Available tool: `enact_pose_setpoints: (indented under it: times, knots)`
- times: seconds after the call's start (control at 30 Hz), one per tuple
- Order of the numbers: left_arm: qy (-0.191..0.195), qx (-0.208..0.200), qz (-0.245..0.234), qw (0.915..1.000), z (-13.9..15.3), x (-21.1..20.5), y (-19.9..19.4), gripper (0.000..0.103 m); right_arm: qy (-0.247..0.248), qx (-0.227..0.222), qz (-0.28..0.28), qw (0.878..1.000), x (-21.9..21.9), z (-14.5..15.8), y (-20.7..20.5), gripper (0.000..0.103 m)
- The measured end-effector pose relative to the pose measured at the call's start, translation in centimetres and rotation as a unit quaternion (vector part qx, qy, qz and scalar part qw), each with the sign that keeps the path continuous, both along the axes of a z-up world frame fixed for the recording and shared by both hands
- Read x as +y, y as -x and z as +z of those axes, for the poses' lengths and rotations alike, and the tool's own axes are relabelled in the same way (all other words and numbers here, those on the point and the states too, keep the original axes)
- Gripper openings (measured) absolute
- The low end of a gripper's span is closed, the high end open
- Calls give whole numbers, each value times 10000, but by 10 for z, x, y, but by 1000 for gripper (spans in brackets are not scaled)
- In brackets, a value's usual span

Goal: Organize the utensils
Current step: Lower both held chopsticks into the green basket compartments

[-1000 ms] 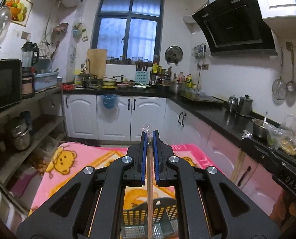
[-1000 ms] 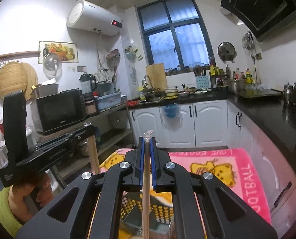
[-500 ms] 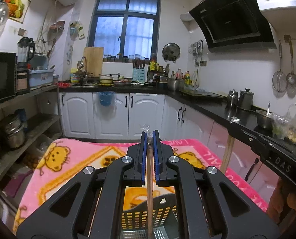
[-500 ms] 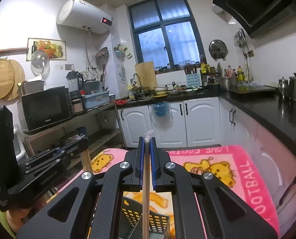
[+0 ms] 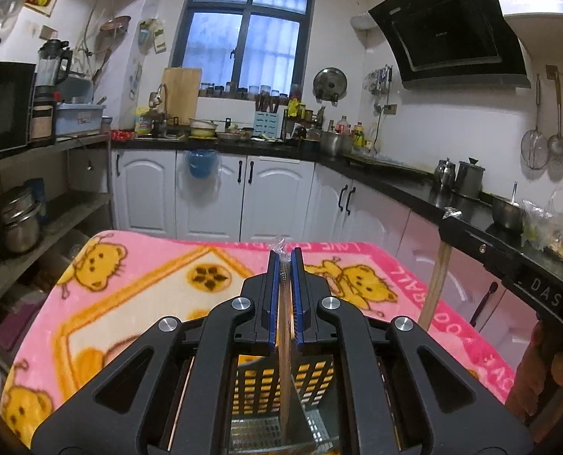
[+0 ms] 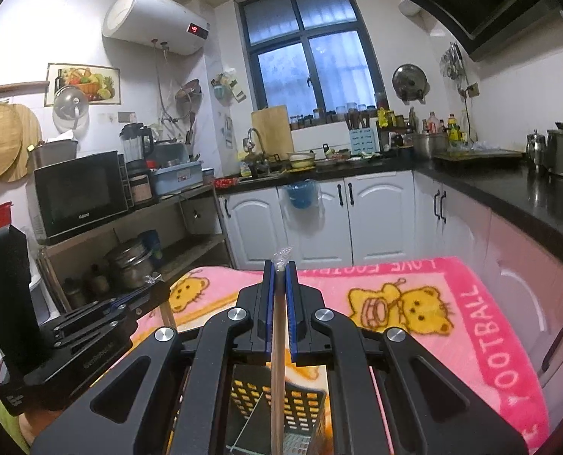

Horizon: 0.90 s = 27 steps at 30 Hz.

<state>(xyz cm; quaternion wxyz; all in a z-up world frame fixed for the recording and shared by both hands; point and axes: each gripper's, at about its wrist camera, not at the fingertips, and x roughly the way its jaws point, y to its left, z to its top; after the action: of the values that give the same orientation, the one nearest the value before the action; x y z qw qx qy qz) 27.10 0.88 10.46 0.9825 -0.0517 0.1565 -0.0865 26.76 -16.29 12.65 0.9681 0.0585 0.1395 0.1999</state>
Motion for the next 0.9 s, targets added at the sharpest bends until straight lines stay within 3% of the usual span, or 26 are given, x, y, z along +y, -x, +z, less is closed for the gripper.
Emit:
enact_pose_setpoints:
  times: [0.2, 0.5, 0.7, 0.9]
  knots:
    - [52, 264, -14, 9996, -13, 5, 1, 3, -67, 150, -19, 9999, -3, -8, 2, 7]
    - [135, 292, 48, 9995, -18, 12, 13, 4, -204, 347, -67, 9992, -18, -17, 11, 9]
    - [268, 371, 216, 9987, -20, 23, 22, 21, -288, 461, -136, 9984, -29, -22, 18, 28]
    - [272, 397, 295, 9984, -20, 28, 36, 39, -243, 578, -150, 9979, -34, -27, 27, 38]
